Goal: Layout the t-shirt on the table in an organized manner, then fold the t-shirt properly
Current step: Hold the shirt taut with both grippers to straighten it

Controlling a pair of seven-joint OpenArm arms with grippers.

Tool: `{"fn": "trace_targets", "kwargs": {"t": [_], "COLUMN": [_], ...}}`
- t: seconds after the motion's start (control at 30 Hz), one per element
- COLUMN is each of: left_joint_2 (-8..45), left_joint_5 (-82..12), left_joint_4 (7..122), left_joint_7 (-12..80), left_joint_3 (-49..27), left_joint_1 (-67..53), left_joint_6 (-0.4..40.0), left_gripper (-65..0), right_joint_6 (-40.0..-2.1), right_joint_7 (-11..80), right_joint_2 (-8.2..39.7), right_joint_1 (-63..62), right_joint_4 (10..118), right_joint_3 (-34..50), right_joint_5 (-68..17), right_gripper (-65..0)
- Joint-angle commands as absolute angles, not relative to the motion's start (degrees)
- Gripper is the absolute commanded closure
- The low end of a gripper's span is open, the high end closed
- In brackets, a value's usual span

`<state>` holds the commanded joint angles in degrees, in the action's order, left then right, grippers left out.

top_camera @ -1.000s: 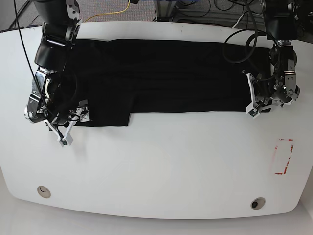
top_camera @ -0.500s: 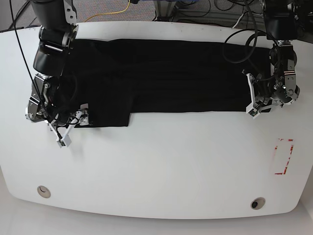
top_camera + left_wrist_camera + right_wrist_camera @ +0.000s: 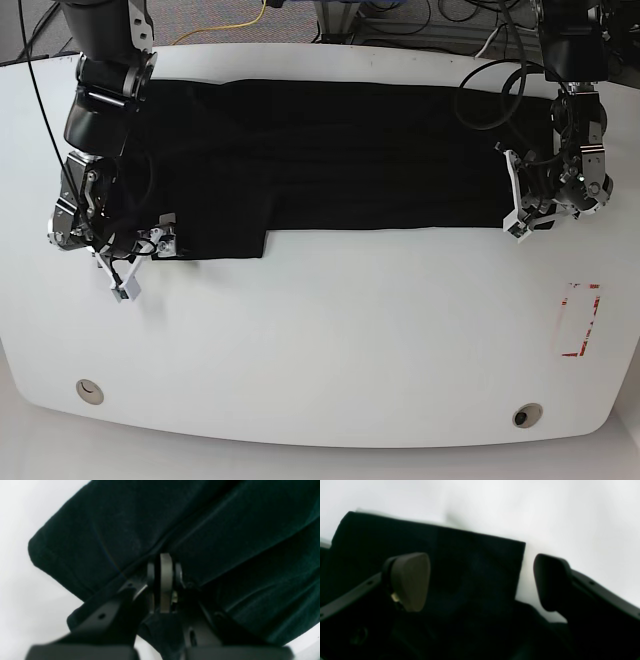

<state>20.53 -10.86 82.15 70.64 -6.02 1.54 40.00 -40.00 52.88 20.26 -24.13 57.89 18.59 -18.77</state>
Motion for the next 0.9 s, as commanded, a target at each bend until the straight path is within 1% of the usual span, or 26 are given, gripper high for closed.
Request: {"fn": "trace_targets", "kwargs": {"t": [0.43, 0.57, 0.7, 0.9], "left_joint_2": [20.5, 20.5, 20.6, 20.6], "left_joint_5": [-10.9, -10.9, -10.9, -10.9], "left_joint_4": [82.2, 82.2, 82.2, 82.2], "left_joint_7": [70.6, 70.6, 70.6, 70.6], "left_joint_3": [-6.0, -6.0, -6.0, -6.0], "left_joint_1": [1.5, 1.5, 1.5, 1.6], "left_joint_6": [40.0, 40.0, 40.0, 40.0], "left_gripper": [-2.2, -2.2, -2.2, -2.2], "right_joint_6": [-40.0, -40.0, -40.0, -40.0], "right_joint_7": [51.6, 52.1, 54.2, 54.8], "right_joint_2": [20.1, 18.7, 18.2, 16.9], "right_joint_1": [-22.5, -22.5, -22.5, -22.6], "right_joint_4": [57.9, 58.0, 58.2, 58.3], "right_joint_3": [18.5, 18.4, 18.4, 18.4], "right_joint_5": [-19.5, -19.5, -19.5, -19.5], "right_gripper": [-62.0, -62.0, -62.0, -62.0]}}
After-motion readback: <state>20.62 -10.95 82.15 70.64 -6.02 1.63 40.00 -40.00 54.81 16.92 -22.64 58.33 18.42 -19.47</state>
